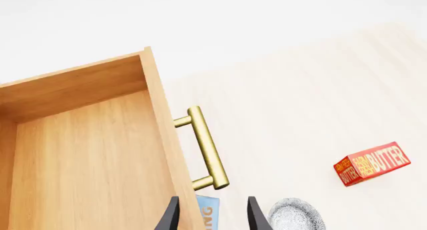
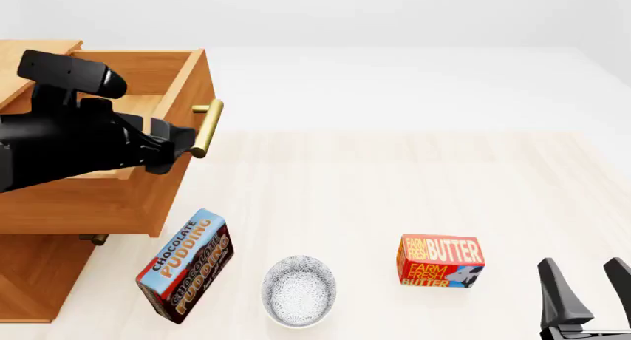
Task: Put the bowl in the top drawer of the cabinet.
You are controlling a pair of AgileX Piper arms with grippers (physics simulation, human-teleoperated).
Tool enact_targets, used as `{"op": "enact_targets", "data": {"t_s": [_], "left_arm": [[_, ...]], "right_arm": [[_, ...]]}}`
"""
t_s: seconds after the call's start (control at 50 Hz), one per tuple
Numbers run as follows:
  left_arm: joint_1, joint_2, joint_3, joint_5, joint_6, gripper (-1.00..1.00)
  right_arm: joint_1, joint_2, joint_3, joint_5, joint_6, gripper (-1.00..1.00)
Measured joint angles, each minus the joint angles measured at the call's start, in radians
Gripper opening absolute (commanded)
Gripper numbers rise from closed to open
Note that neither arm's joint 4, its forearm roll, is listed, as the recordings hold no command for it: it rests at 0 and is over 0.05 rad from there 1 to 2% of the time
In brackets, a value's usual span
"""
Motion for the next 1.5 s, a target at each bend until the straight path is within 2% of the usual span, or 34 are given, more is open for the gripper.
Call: {"op": "enact_targets", "data": {"t_s": [0.34, 0.8, 1.5], "left_arm": [[-0.032, -0.111, -0.021, 0.036, 0.049, 1.00], [-0.131, -0.170, -0.022, 0.037, 0.055, 1.00], [-0.302, -0.064, 0.040, -0.084, -0.001, 1.00]], "right_arm": [[0.000, 0.000, 0.000, 0.000, 0.000, 1.00], [0.000, 0.000, 0.000, 0.000, 0.000, 1.00], [0.000, 0.000, 0.000, 0.000, 0.000, 1.00]]}}
